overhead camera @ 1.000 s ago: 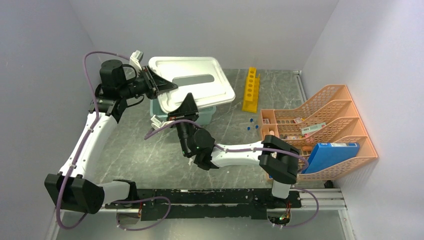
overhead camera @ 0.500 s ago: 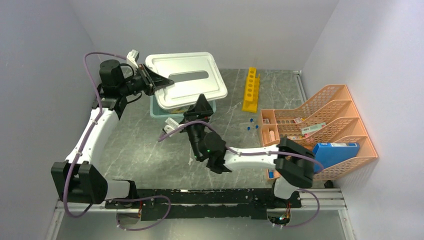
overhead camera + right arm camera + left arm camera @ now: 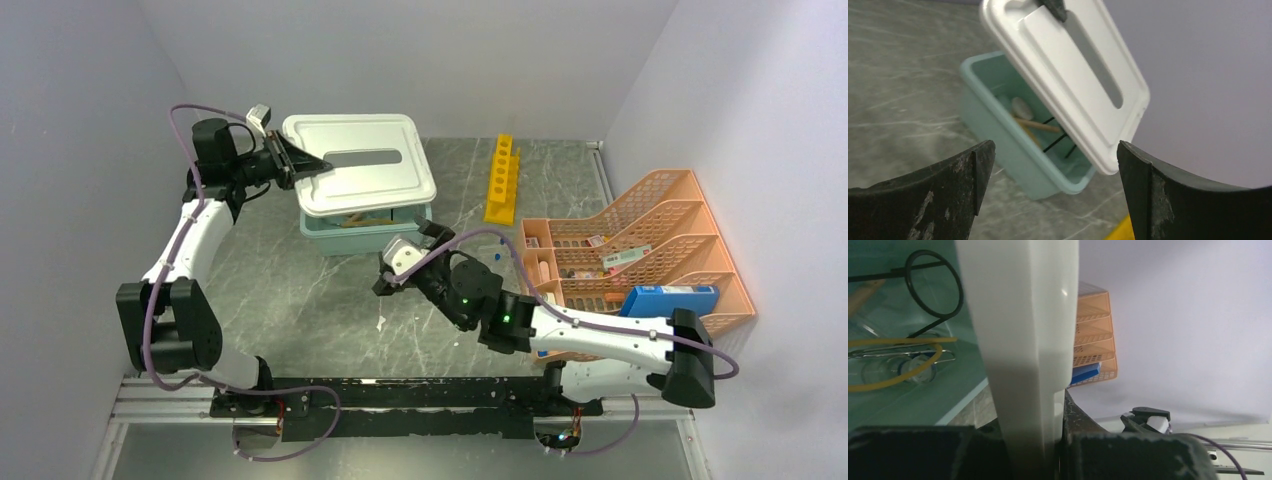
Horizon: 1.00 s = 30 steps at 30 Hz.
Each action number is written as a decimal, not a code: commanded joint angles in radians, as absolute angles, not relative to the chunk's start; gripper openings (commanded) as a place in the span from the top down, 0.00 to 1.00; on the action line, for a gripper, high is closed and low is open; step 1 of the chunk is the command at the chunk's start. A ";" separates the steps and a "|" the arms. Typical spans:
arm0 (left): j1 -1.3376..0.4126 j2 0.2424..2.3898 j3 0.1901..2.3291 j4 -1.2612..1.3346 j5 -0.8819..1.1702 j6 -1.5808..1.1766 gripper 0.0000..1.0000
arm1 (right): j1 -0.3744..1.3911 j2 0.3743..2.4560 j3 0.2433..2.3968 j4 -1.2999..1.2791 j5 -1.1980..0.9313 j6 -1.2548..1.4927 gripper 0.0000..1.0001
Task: Organize the chemistry lab equipment
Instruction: Close the lid of the storage box.
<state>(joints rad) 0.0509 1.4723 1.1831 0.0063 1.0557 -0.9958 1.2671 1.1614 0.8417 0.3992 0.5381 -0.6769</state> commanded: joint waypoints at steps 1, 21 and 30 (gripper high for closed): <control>0.069 1.522 1.245 -0.119 1.168 -0.824 0.95 | 1.258 1.078 0.836 0.131 0.425 -0.379 0.04; 0.104 1.756 1.283 -0.245 1.196 -0.660 0.83 | 1.037 0.948 0.739 -0.040 0.191 -0.026 0.04; 0.110 1.780 1.355 -0.417 1.111 -0.536 0.41 | 1.002 0.945 0.715 -0.014 0.152 -0.013 0.03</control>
<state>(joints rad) 0.0990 1.7878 1.3109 -0.3351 1.1515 -0.6144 1.0191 0.9634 0.7288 -0.0322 0.1783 -0.0265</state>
